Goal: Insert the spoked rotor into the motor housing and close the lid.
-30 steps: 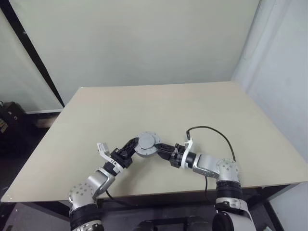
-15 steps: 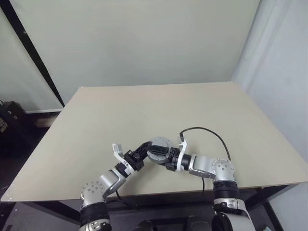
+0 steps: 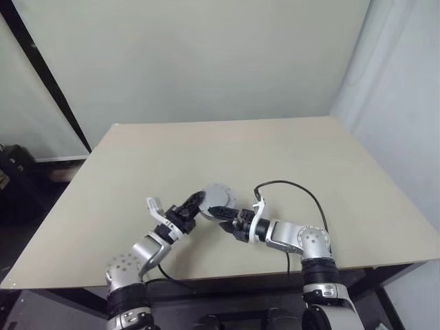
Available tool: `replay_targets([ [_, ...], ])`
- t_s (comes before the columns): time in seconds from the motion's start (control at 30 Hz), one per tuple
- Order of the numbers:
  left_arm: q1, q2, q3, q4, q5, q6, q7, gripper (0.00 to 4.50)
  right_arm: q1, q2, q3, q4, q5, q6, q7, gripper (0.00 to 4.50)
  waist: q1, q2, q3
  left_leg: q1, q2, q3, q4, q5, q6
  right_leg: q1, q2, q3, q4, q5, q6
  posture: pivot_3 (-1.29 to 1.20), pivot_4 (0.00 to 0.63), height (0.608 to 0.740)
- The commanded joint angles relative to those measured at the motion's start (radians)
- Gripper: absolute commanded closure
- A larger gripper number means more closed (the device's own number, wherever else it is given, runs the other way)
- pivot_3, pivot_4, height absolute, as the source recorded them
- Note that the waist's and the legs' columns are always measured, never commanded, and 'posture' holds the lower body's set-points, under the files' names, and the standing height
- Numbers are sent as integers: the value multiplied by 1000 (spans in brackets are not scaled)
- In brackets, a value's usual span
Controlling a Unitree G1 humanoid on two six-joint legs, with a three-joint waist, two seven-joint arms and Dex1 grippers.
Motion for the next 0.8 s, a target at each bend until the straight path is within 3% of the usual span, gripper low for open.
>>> replay_targets([
  [0.03,-35,21,19,-87,-60,-16,-16,3352,-9,5,0,-21,-22,-38,27,0,3,0,0,0,0,0,0,0,0,0,0,0,0,0,0,0,0,740],
  [0.27,-14,72,7,-132,21,-82,-2,3353,16,-89,124,-116,-127,-120,169,0,3,0,0,0,-1,0,1,0,0,0,0,0,-1,0,0,0,0,740],
  [0.53,-8,183,-101,-120,399,-339,49,3359,75,-273,419,-275,-425,-387,359,0,3,0,0,0,-1,0,0,0,-1,0,0,0,0,0,0,0,0,740],
  [0.8,-16,207,-123,-25,559,-467,29,3360,110,-328,534,-276,-600,-590,450,0,6,-3,1,0,-1,0,0,-1,-2,0,0,0,0,1,2,0,0,740],
])
